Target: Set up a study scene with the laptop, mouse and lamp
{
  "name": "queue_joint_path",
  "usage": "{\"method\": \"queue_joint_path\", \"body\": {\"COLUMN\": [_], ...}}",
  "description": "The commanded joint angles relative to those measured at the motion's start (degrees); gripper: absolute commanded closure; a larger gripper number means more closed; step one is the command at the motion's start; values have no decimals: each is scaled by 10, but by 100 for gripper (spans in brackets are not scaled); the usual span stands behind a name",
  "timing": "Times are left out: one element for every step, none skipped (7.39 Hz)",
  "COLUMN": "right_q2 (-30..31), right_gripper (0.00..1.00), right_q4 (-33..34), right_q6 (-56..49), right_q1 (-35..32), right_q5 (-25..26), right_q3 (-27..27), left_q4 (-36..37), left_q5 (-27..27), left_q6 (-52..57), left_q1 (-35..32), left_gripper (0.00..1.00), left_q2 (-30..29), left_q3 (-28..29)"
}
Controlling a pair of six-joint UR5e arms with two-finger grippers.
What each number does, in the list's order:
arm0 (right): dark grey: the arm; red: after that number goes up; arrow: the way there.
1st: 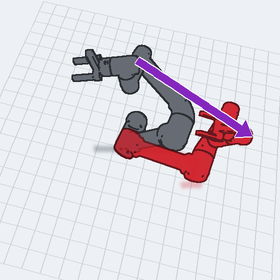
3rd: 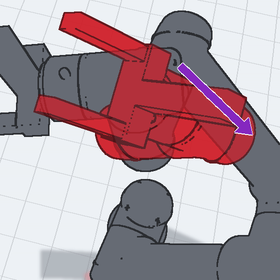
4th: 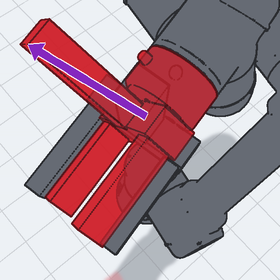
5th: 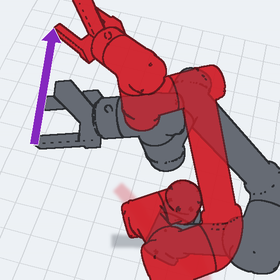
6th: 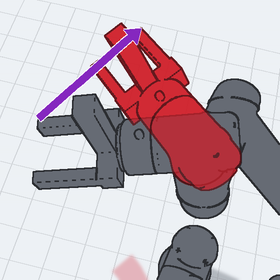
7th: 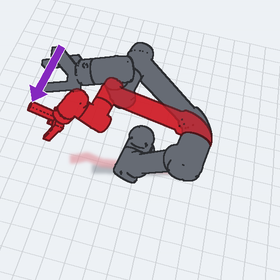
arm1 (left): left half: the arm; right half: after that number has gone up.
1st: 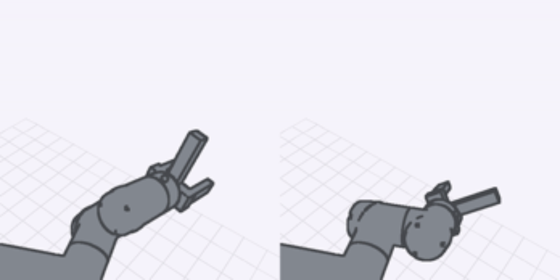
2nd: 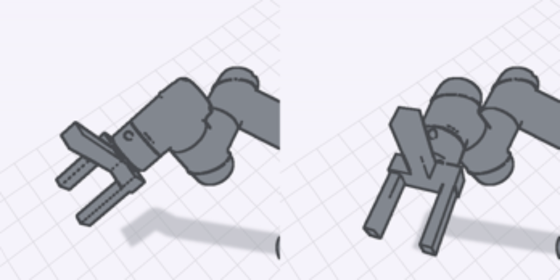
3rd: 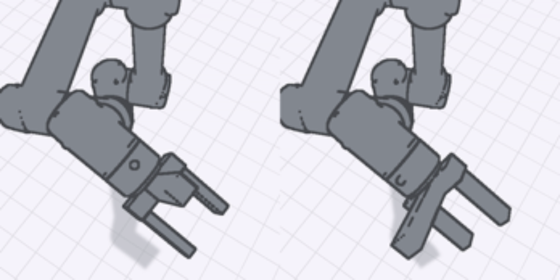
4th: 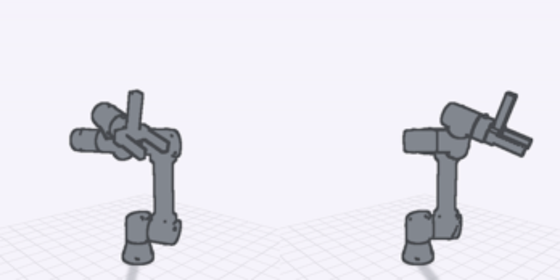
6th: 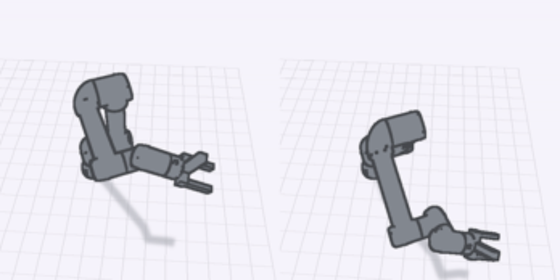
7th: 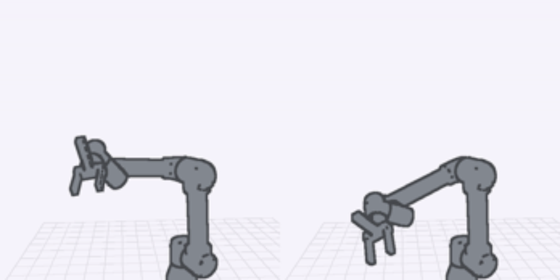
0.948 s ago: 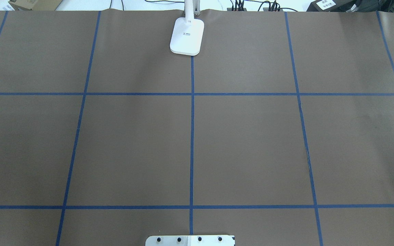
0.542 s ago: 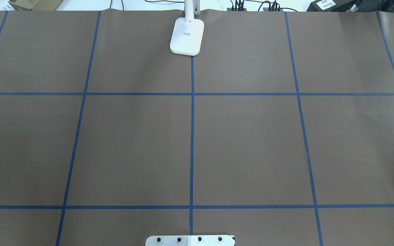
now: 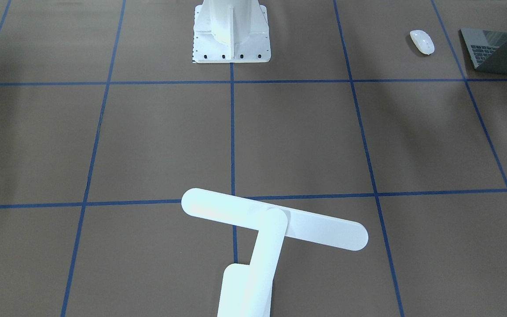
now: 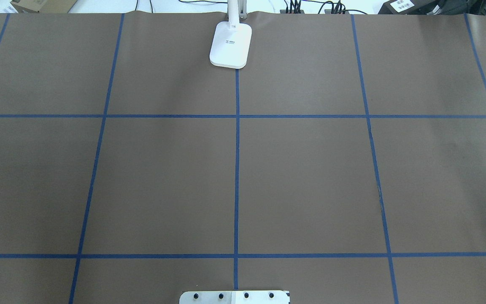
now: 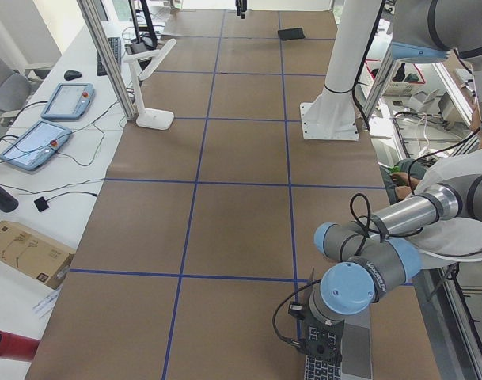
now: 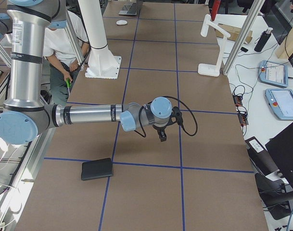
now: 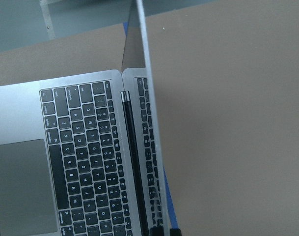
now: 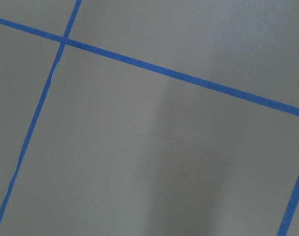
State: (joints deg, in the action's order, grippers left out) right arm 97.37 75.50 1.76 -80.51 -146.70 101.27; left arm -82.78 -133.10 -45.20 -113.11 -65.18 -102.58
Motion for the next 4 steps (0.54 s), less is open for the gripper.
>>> {"method": "queue_joint_path", "body": {"right_q2": [-3,-5,-5,-4], "right_gripper": [1,1,1,1], "right_q4": [0,0,0,0], "right_q6": [8,12,13,13], "right_q1": [0,0,-1,-1], "right_q5": [0,4,5,9], "right_q3": [4,2,8,6], "left_q4": [76,107,115,117], "left_q5": [-1,-8,-51,-87], "left_q6": [0,-1,-5,-60], "left_q1": [2,5,23,58], "left_gripper": [100,100,100,100], "left_q2": [-106,-158,-199,-229], "left_q3": [-4,-6,-7,-16]}}
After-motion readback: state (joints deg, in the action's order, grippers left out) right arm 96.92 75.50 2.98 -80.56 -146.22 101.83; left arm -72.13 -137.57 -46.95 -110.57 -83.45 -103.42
